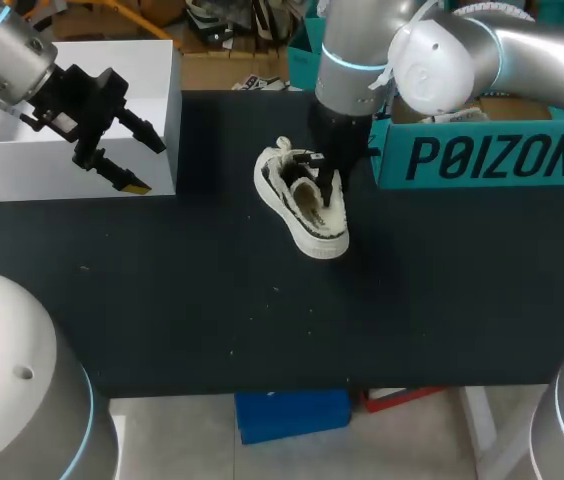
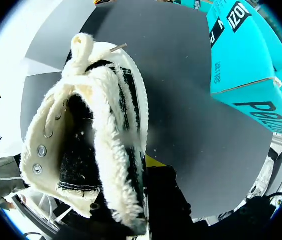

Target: Take the shoe out of the shoebox, open the shoe tongue, remove and reinsert the insole, then place the shoe into the shoebox

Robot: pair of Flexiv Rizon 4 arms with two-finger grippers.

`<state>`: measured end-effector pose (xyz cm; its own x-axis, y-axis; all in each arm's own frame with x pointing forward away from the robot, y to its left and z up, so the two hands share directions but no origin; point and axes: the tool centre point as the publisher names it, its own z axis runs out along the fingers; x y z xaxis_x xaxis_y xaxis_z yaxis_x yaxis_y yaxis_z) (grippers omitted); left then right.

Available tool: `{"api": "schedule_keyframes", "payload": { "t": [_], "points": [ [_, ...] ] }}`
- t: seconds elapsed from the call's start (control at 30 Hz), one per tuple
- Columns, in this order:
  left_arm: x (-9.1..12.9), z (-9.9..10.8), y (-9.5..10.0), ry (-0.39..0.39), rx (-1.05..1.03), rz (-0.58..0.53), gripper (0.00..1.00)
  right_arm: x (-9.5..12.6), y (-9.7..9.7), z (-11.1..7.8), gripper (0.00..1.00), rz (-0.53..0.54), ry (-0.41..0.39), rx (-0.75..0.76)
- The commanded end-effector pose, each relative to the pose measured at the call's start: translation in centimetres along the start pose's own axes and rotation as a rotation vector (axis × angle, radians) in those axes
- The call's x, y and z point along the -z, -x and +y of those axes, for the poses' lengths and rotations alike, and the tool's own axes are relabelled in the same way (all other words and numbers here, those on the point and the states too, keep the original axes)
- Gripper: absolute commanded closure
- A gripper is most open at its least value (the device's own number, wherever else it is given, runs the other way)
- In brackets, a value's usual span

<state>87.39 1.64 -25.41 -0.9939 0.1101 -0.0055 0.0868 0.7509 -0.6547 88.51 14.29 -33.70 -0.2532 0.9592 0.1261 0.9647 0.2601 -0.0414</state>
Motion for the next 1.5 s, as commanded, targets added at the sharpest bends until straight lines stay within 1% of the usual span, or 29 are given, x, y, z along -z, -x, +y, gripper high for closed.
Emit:
{"api": "schedule_keyframes", "payload": {
  "t": [0.03,0.17,0.27,0.3,0.37,1.03,1.07,1.13,1.2,1.27,1.33,1.43,1.5],
  "points": [
    [0.0,0.0,-0.1,0.003,0.001,-0.004,0.00,8.4,2.3,-0.7,1.00,-0.021,0.036,0.200],
    [0.0,0.0,-0.1,0.003,0.001,-0.004,0.00,12.6,4.3,0.0,1.00,-0.090,0.017,0.445],
    [0.0,0.0,-0.1,0.003,0.001,-0.004,0.00,15.4,5.5,0.7,1.00,-0.141,-0.016,0.685],
    [0.0,0.0,-0.1,0.003,0.001,-0.004,0.00,16.4,5.8,0.9,1.00,-0.191,-0.043,0.785],
    [0.0,0.0,-0.1,0.003,0.001,-0.004,0.00,17.9,6.3,1.3,1.00,-0.254,-0.117,0.928],
    [0.0,0.0,-0.1,0.003,0.001,-0.004,0.00,17.9,6.3,1.3,1.00,-0.254,-0.117,0.928],
    [0.0,0.0,-0.1,0.003,0.001,-0.004,0.00,17.9,6.4,1.5,1.00,-0.272,-0.121,0.913],
    [0.0,0.0,-0.1,0.003,0.001,-0.004,0.00,17.8,7.2,2.2,1.00,-0.312,-0.116,0.893],
    [0.0,0.0,-0.1,0.003,0.001,-0.004,0.00,17.7,8.7,2.8,1.00,-0.334,-0.097,0.851],
    [0.0,0.0,-0.1,0.003,0.001,-0.004,0.00,18.0,9.9,3.3,1.00,-0.362,-0.087,0.850],
    [0.0,0.0,-0.1,0.003,0.001,-0.004,0.00,18.3,11.0,3.6,1.00,-0.378,-0.095,0.868],
    [0.0,0.0,-0.1,0.003,0.001,-0.004,0.00,18.5,12.7,4.0,1.00,-0.385,-0.074,0.904],
    [0.0,0.0,-0.1,0.003,0.001,-0.004,0.00,18.5,14.0,4.3,1.00,-0.374,-0.040,0.934]
  ]
}}
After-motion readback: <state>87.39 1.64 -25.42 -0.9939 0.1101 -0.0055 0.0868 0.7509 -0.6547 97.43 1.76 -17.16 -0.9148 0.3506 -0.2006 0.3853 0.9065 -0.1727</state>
